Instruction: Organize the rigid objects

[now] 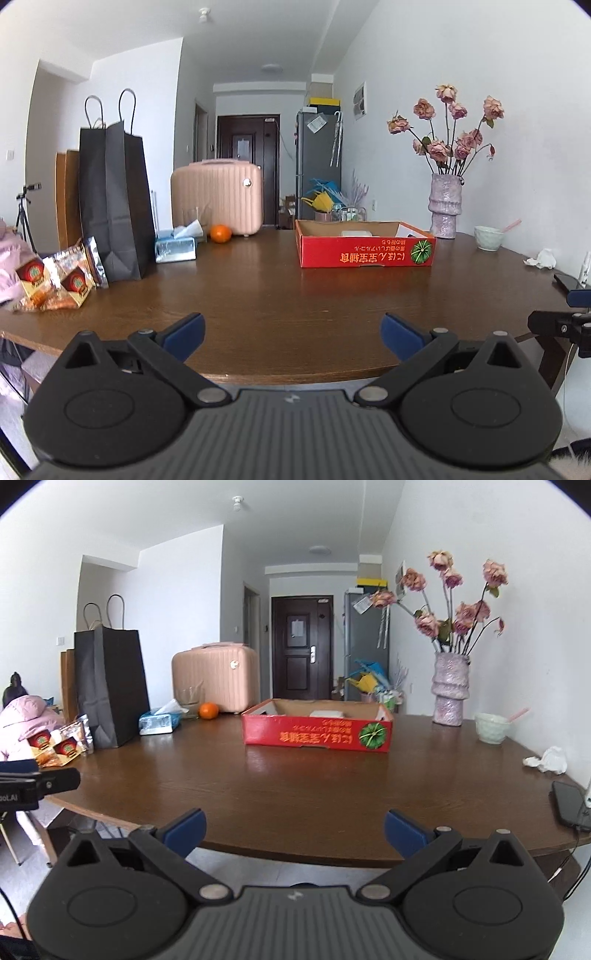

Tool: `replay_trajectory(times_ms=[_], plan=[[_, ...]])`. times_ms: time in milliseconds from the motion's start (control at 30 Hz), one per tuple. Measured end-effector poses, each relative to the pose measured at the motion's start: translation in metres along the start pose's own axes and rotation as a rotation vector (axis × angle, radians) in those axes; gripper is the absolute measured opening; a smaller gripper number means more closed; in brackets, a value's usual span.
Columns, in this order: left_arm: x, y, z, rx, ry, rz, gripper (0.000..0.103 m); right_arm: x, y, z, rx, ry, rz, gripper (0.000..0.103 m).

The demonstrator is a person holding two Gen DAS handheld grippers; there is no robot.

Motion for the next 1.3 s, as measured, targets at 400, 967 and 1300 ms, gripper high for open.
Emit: replay_trajectory(times_ms=[400,967,1300], plan=[[0.011,0.004,0.000,0.016,-0.058,0.018,0.103,0.007,0.003,-0.003,0.003,-0.031,-0.008,0.103],[0.009,0.001,0.001,-0.003,-0.047,0.037,0.103,0.017,0.002,-0.003,0.017,-0.052,0.012,0.103],[0.016,0.004,0.001,0.016,-0.070,0.063,0.103,0.017,0.002,-0.003,0.021,-0.060,0.013,0.103]])
Point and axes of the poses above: each gripper's, at about its wrist camera, not at the fingertips, and y roughly against the way its jaws point, x to its right, z to its underside, the point moved 10 cm from there along -y, roughly the way its jaws point, and after that the axes turned 10 degrees about -x, right-handed, at the moved point
